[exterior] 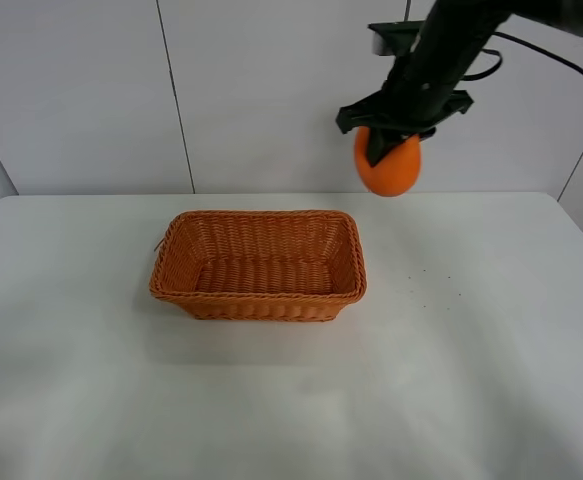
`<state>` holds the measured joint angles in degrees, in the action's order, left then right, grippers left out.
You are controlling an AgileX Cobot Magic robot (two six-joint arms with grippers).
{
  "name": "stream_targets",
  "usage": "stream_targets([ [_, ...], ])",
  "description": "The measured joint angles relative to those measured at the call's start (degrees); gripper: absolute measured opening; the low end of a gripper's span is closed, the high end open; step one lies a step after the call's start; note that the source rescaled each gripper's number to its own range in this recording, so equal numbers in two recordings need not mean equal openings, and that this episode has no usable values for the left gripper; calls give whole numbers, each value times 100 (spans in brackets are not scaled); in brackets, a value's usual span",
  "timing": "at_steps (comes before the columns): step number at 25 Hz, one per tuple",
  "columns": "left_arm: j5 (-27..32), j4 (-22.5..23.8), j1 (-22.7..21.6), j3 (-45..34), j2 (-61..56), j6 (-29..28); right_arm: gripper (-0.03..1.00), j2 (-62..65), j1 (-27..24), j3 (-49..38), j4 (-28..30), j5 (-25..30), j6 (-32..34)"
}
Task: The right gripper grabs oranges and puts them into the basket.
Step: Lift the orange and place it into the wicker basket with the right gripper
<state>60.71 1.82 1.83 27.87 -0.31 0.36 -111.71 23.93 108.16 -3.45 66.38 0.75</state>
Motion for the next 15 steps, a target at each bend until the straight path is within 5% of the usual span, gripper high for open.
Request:
stream_targets([
  [7,0,0,0,0,0,0,0,-947,1026,29,7,-1100,72],
  [10,0,0,0,0,0,0,0,-1504,1150,29,26,-1716,83],
  [15,0,0,0,0,0,0,0,-2178,1150,29,87,-1989,117],
])
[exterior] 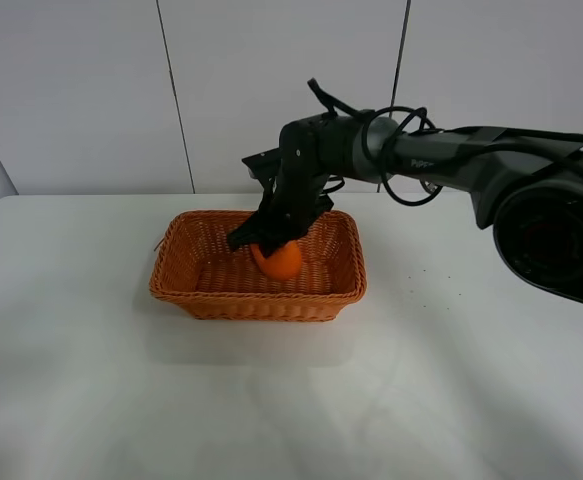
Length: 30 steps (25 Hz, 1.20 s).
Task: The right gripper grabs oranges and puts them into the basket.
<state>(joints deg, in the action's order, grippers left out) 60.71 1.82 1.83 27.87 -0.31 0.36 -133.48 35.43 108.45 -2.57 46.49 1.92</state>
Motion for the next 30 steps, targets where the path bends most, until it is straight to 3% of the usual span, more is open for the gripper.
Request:
stream_targets([
  [1,0,0,0,0,0,0,2,-35,0,0,-19,0,0],
  [3,0,0,0,0,0,0,23,-55,0,0,-63,-31,0],
  [6,0,0,0,0,0,0,77,-45,0,25,-83,4,-6],
  [9,0,0,0,0,0,0,95,40,0,37,-87,152,-34],
  [14,0,0,0,0,0,0,100,458,-20,146,-112,670,-43],
  [20,0,0,0,0,0,0,100,716,-282,1113,-79,2080,-43],
  [26,0,0,0,0,0,0,100,716,-1019,1353,-63,2320,-82],
  [30,0,0,0,0,0,0,100,716,-1796,1353,-44,2328,-130],
])
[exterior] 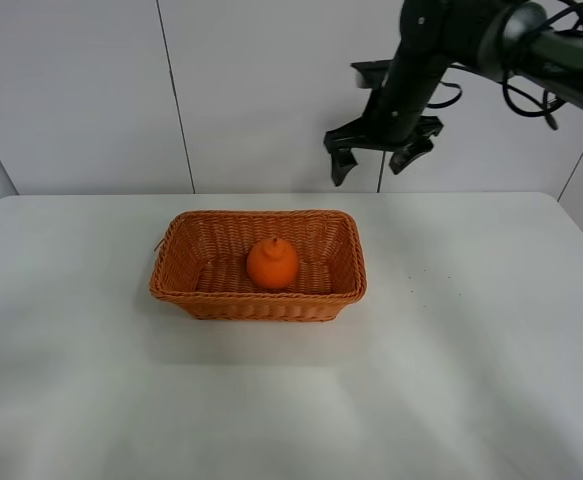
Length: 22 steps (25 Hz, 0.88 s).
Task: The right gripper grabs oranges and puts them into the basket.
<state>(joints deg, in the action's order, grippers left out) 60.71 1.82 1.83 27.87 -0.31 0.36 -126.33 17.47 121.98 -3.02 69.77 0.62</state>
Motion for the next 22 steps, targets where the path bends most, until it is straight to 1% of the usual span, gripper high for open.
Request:
stream_targets([
  [5,0,0,0,0,0,0,100,0,-1019,0,50,0,-26],
  [9,0,0,0,0,0,0,100,0,-1491,0,77,0,-114],
  [17,0,0,0,0,0,0,100,204,-1555,-111,25,-7,-128],
  [19,0,0,0,0,0,0,100,481,-1555,-406,44,-7,-128],
  [22,0,0,0,0,0,0,100,1127,-1555,-1249,55,-7,-128],
])
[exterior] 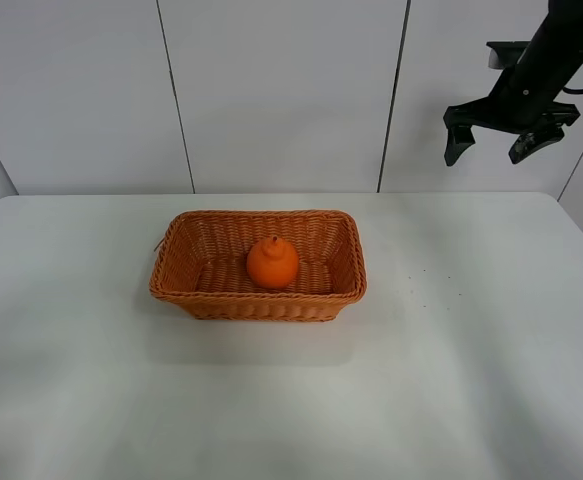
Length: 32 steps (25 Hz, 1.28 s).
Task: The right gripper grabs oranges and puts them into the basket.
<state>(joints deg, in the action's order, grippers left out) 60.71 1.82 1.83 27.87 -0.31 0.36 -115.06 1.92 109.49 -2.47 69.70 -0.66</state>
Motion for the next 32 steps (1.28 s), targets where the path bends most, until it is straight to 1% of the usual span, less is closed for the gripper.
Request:
stream_targets([
  [4,0,0,0,0,0,0,100,1188,0,-1467,0,-6,0],
  [7,0,0,0,0,0,0,100,2238,0,-2820,-10,-6,0],
  [13,0,0,0,0,0,0,100,4433,0,-5249,-11,-13,0],
  [19,0,0,0,0,0,0,100,6825,0,-7254,-11,-698,-64],
  [23,0,0,0,0,0,0,100,8505,0,-7993,-16,-968,-89],
  [27,0,0,0,0,0,0,100,9891,0,-8091,-5,-1086,-91],
  [32,0,0,0,0,0,0,100,11020,0,-8097,13,-1086,-95],
])
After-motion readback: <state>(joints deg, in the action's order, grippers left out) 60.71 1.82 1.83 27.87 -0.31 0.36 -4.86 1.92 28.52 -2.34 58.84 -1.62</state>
